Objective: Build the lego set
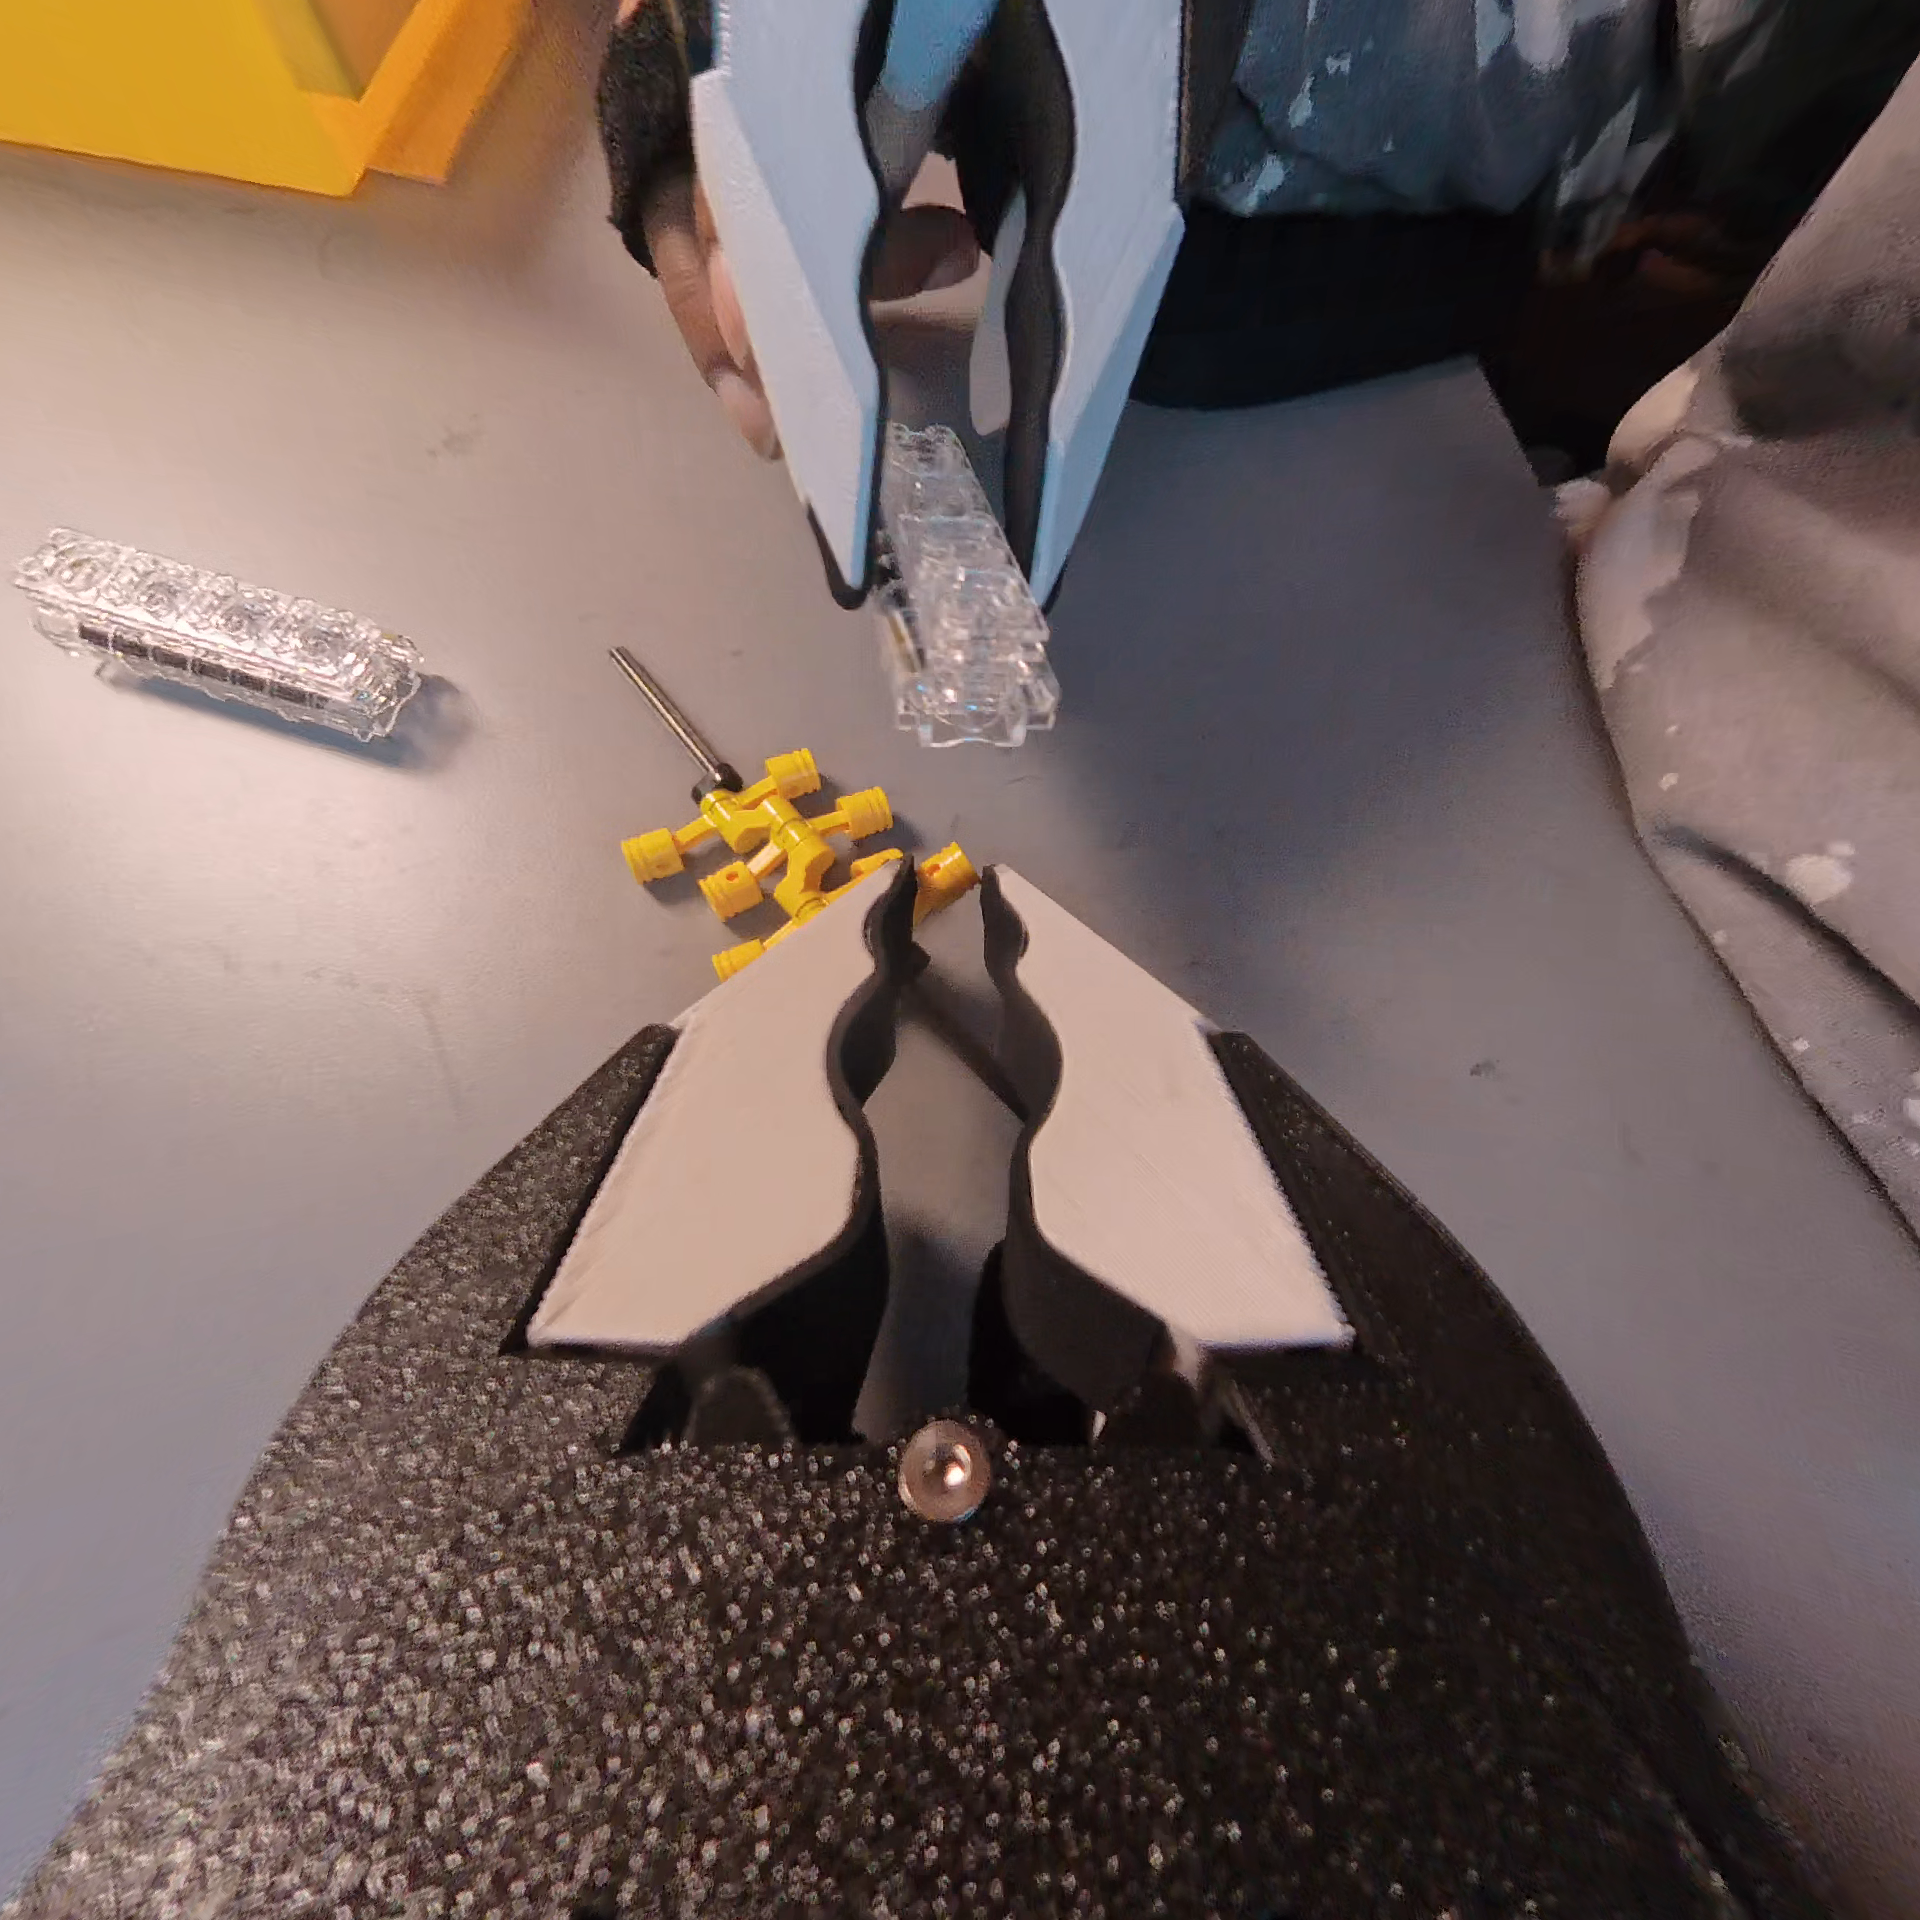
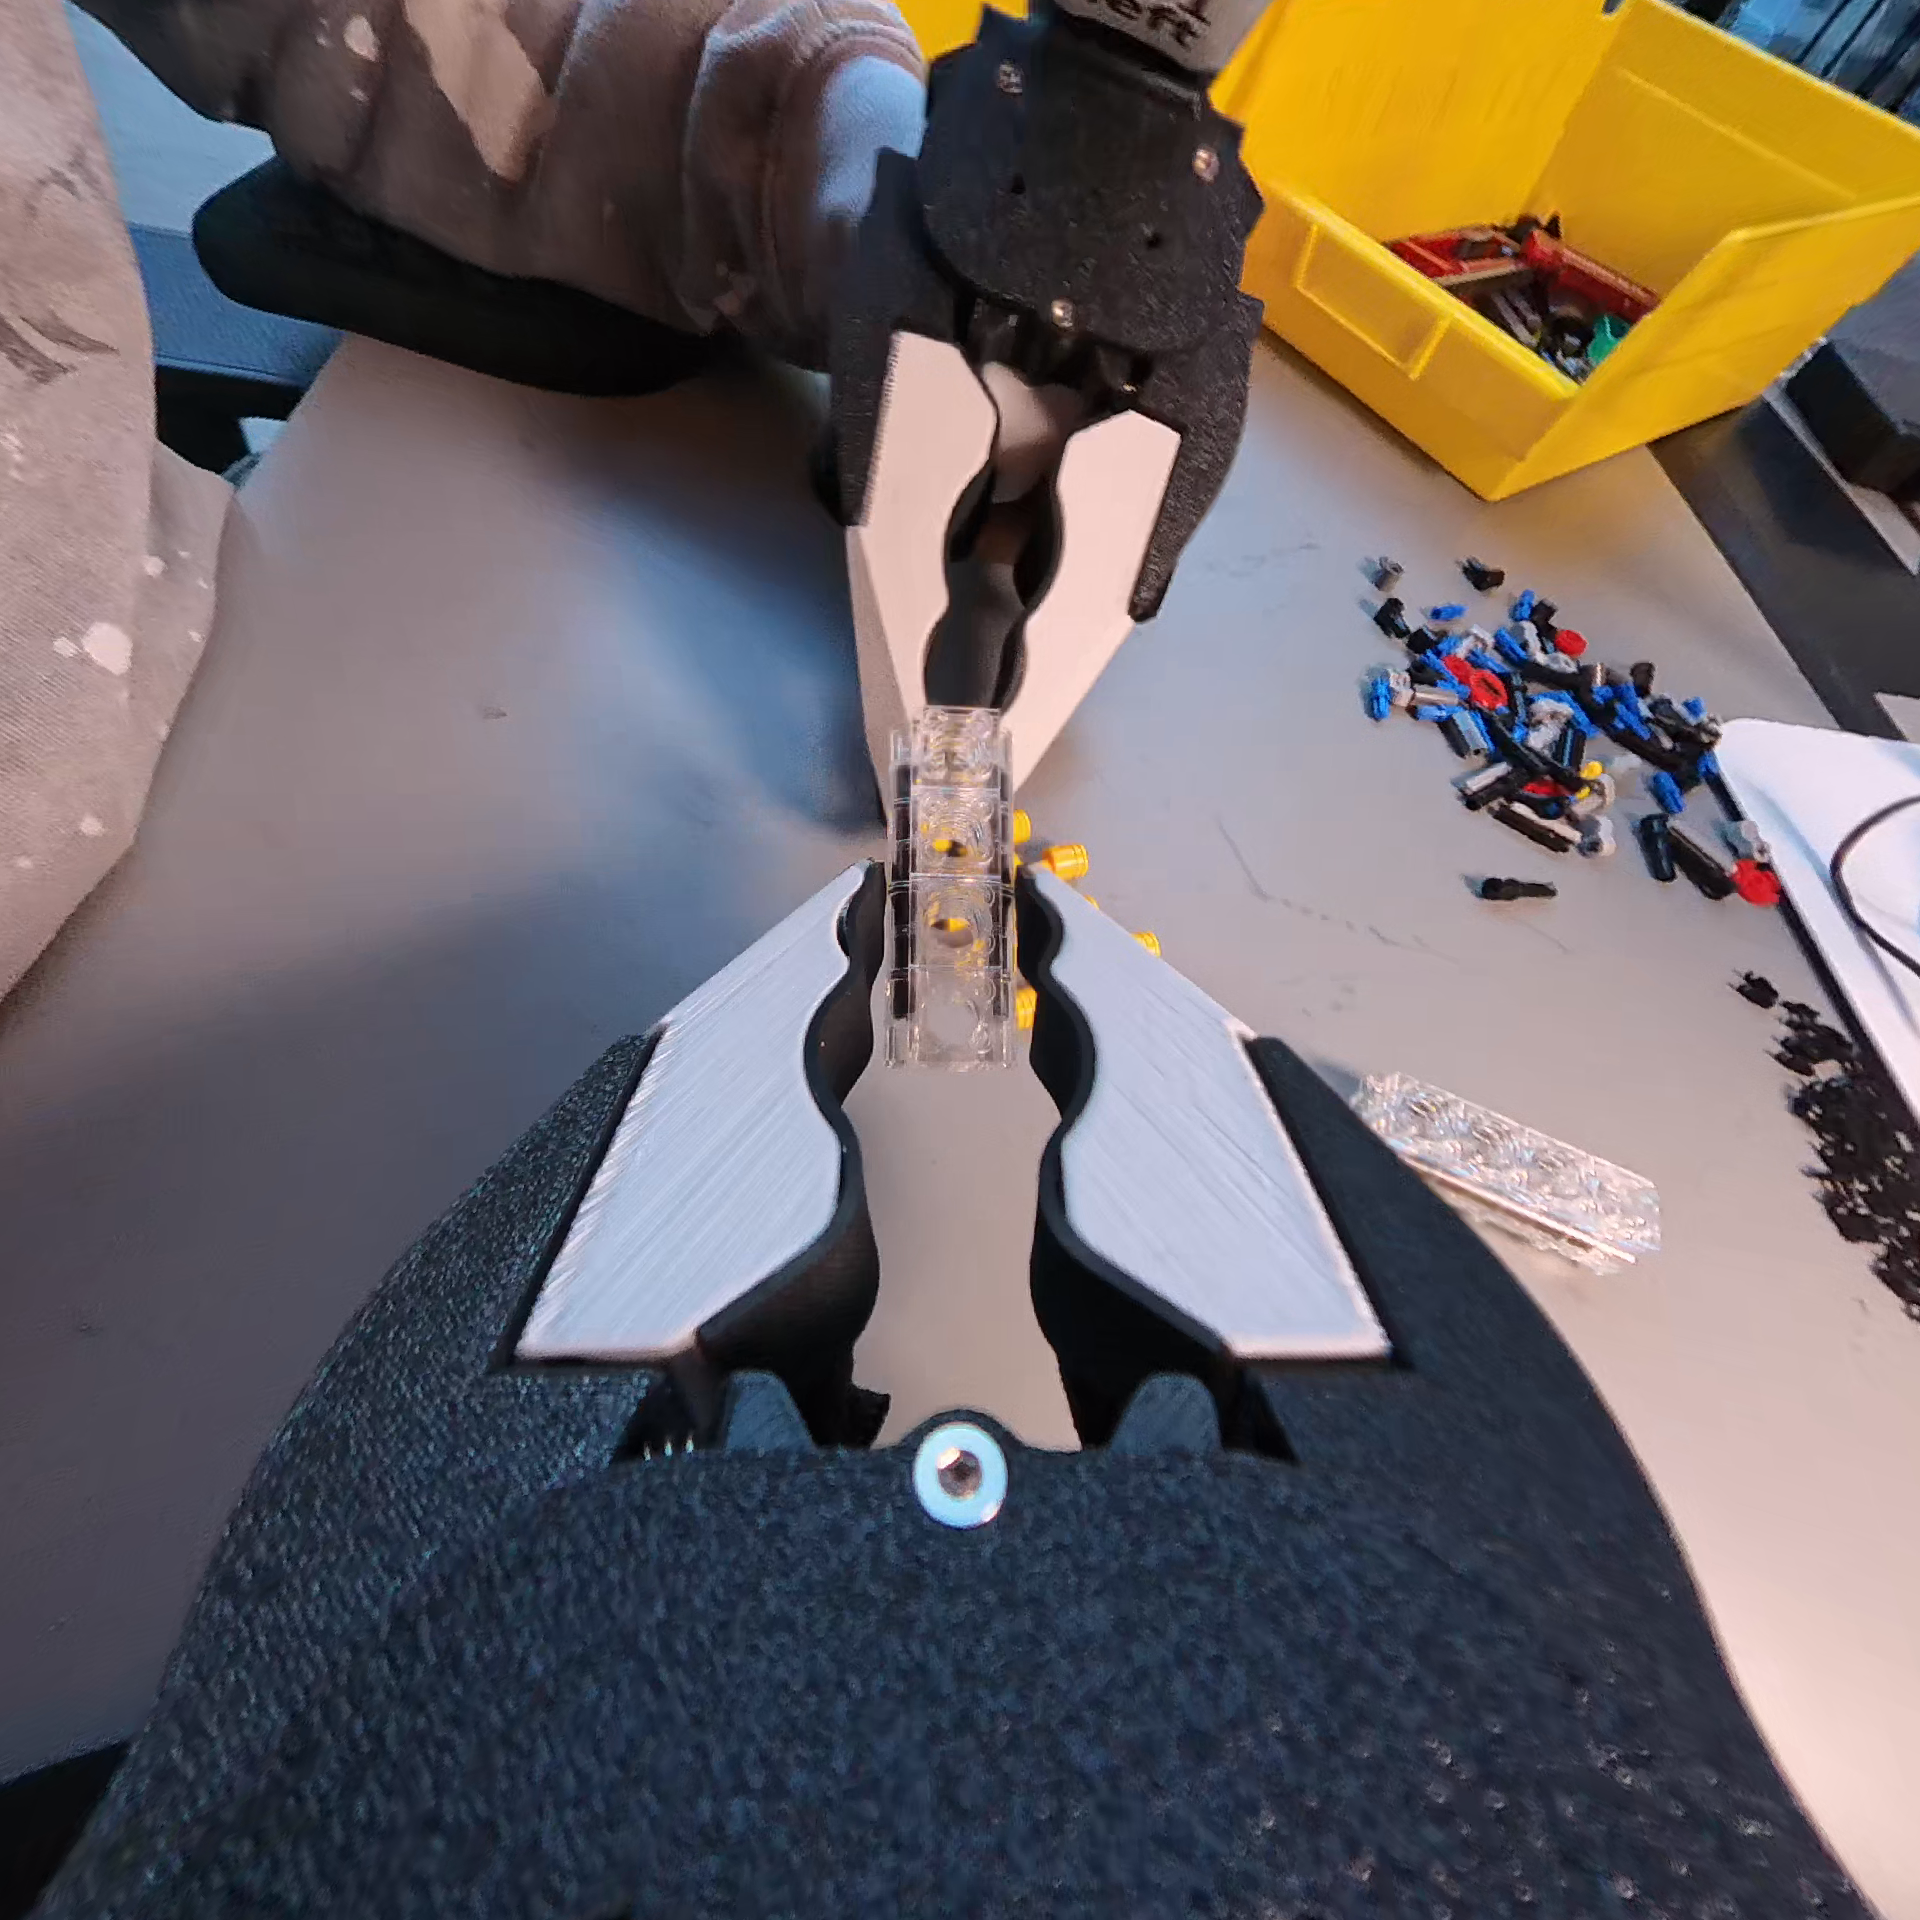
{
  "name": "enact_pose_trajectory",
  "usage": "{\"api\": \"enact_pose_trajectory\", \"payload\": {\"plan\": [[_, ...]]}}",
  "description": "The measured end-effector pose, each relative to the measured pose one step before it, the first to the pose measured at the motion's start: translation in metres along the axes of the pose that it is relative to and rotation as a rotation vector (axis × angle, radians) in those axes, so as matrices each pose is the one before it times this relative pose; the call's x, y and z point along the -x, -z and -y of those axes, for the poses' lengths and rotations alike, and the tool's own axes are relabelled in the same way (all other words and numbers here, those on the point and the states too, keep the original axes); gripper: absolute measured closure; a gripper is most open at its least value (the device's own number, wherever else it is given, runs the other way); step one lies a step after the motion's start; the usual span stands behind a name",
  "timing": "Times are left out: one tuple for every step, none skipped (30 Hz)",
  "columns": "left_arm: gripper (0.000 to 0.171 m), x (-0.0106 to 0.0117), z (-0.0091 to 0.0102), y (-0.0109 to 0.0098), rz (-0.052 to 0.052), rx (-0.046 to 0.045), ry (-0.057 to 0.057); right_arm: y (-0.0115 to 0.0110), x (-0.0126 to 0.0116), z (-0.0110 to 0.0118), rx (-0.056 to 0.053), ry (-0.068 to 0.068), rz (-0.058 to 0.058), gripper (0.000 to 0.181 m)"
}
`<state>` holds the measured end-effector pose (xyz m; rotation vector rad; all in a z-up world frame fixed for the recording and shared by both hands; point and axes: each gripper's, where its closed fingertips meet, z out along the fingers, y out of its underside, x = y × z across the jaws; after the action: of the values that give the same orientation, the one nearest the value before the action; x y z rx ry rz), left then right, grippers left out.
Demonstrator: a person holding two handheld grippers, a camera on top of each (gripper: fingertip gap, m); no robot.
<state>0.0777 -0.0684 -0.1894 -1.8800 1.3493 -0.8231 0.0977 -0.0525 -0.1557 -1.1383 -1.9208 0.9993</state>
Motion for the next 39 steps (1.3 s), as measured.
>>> {"api": "enact_pose_trajectory", "payload": {"plan": [[0.16,-0.00022,0.00276,0.00093,-0.0144,-0.01641,0.0272,-0.00077,0.00256,0.00166,-0.0048,0.0144,0.0061,0.157],[0.16,-0.00071,0.0034,0.00122,-0.0156,-0.02161,0.026,-0.00078,0.00186,0.0013,-0.0029,0.0169,0.0016,0.157],[0.16,-0.00038,0.00331,0.00133,-0.0126,-0.02095,0.0272,-0.00094,0.00144,0.00089,-0.0014,0.0154,-0.0006,0.157],[0.16,-0.00031,0.00241,0.00124,-0.0115,-0.01507,0.0244,-0.0008,0.00039,0.00021,0.0023,0.0135,-0.0045,0.157],[0.16,-0.00059,0.00201,0.00125,-0.0121,-0.01353,0.0204,-0.00069,-0.00023,-0.00029,0.0049,0.0155,-0.0081,0.157],[0.16,0.00001,0.00136,0.00101,-0.0095,-0.00918,0.0238,-0.00042,-0.0007,0.0,0.0016,0.0146,-0.0104,0.157],[0.16,0.00124,-0.00005,0.00046,-0.004,-0.0003,0.0284,-0.00043,-0.0004,-0.00011,0.0024,0.01,-0.0064,0.157],[0.16,0.00244,-0.00128,-0.0001,0.0031,0.00708,0.0267,-0.00081,-0.00045,-0.00143,0.0097,0.0079,-0.0055,0.157],[0.16,0.00229,-0.00211,-0.00062,0.0042,0.01073,0.0213,-0.00133,-0.00069,-0.00306,0.0183,0.0099,-0.008,0.157],[0.16,0.00167,-0.0018,-0.00081,0.0026,0.00774,0.0174,-0.00167,-0.00029,-0.00378,0.0208,0.0088,-0.0056,0.157],[0.16,0.00112,-0.00057,-0.00025,-0.0002,0.00153,0.0179,-0.00185,0.0001,-0.00372,0.0187,0.0033,-0.002,0.157],[0.16,0.00152,-0.00011,0.00025,0.0003,-0.0003,0.023,-0.00177,-0.0004,-0.00335,0.0162,-0.0004,-0.0032,0.157],[0.16,0.00308,0.00022,0.00087,0.0083,-0.00243,0.0267,-0.00141,-0.00088,-0.00318,0.0148,-0.0013,-0.0048,0.157],[0.165,0.00474,0.00048,0.0014,0.0181,-0.00714,0.0254,-0.00106,-0.00091,-0.00271,0.0111,-0.003,-0.0031,0.157],[0.165,0.00368,0.00044,0.00173,0.011,-0.00984,0.023,-0.00071,-0.00128,-0.00199,0.0069,-0.0067,-0.004,0.156],[0.166,0.00242,-0.00013,0.00188,0.0004,-0.00554,0.0262,-0.00071,-0.00165,-0.00186,0.0056,-0.0076,-0.005,0.156],[0.168,0.00304,0.00011,0.00207,0.0036,-0.00585,0.0293,-0.00057,-0.00167,-0.00188,0.0059,-0.006,-0.0062,0.156],[0.168,0.00403,0.00128,0.00223,0.0105,-0.01236,0.0265,-0.00074,-0.00172,-0.00168,0.0049,-0.0049,-0.0057,0.157],[0.168,0.00393,0.00141,0.00239,0.0132,-0.01241,0.0181,-0.0006,-0.0013,-0.00143,0.0046,-0.0056,-0.0042,0.157],[0.168,0.0034,0.00111,0.00252,0.0136,-0.00941,0.0059,-0.00072,-0.00141,-0.00144,0.0073,-0.0042,-0.0043,0.157],[0.168,0.00285,0.00109,0.00275,0.0151,-0.00911,-0.0043,-0.00052,-0.00085,-0.00107,0.0061,0.0,-0.0034,0.157],[0.168,0.00297,0.00105,0.00288,0.0178,-0.00771,-0.0087,-0.0004,-0.00027,-0.00057,0.003,-0.0007,-0.0006,0.157],[0.167,0.00361,0.00075,0.00285,0.0229,-0.00479,-0.0091,-0.00037,-0.00027,-0.00043,0.0028,-0.0015,-0.0015,0.157],[0.167,0.00395,0.00023,0.00269,0.0257,-0.00164,-0.0099,-0.00029,-0.00057,-0.00059,0.0037,-0.0006,-0.0025,0.157],[0.166,0.00331,-0.00029,0.00227,0.0236,0.00362,-0.0125,-0.00023,-0.00032,-0.00065,0.0032,-0.0004,-0.0019,0.157],[0.165,0.00228,-0.00097,0.00195,0.02,0.00809,-0.0149,-0.00015,-0.00057,-0.00026,0.0017,-0.0008,-0.0027,0.156],[0.164,0.0013,-0.00141,0.00129,0.0161,0.01092,-0.0166,-0.00001,-0.00059,-0.00012,0.0006,-0.0008,-0.0031,0.156],[0.163,0.00099,-0.00155,0.00091,0.0146,0.01213,-0.0179,0.0001,-0.00041,-0.00008,0.0002,-0.0015,-0.0016,0.156],[0.161,0.00113,-0.0017,0.00085,0.0161,0.01309,-0.0192,0.00009,-0.00039,-0.00008,0.0,-0.0002,-0.0025,0.156],[0.16,0.00145,-0.00184,0.00094,0.0179,0.01474,-0.0207,0.00018,-0.00047,0.00004,-0.0007,-0.0002,-0.0031,0.156],[0.159,0.00174,-0.00191,0.00109,0.0199,0.01344,-0.0224,0.0003,-0.0007,0.00005,-0.0013,-0.0009,-0.0038,0.156],[0.159,0.00159,-0.00171,0.00119,0.0191,0.01075,-0.0234,0.00051,-0.0008,0.00044,-0.0031,-0.0014,-0.0045,0.156],[0.157,0.00092,-0.0023,0.0011,0.0135,0.01083,-0.0217,0.00052,-0.00107,0.00059,-0.0039,-0.0021,-0.0059,0.156],[0.156,0.00041,-0.00232,0.00091,0.008,0.00925,-0.0149,0.00055,-0.00135,0.00093,-0.0068,-0.0037,-0.0059,0.156],[0.155,0.00036,-0.00199,0.00053,0.0061,0.0053,-0.0042,0.00065,-0.00169,0.002,-0.0113,-0.0057,-0.0058,0.156],[0.155,0.00071,-0.0017,-0.00008,0.0054,0.00311,0.0061,0.00052,-0.00149,0.00329,-0.0163,-0.0093,-0.0005,0.157],[0.155,0.00105,-0.00184,-0.00081,0.0063,0.00482,0.0129,0.00016,-0.00104,0.00351,-0.0167,-0.0127,0.0078,0.157],[0.155,0.00171,-0.00239,-0.0012,0.0104,0.01058,0.0171,-0.00034,-0.00189,0.00281,-0.0092,-0.0116,0.007,0.157],[0.155,0.00236,-0.00261,-0.00111,0.0144,0.01554,0.0191,-0.00076,-0.00352,0.00138,0.0016,-0.0056,0.0001,0.156]]}}
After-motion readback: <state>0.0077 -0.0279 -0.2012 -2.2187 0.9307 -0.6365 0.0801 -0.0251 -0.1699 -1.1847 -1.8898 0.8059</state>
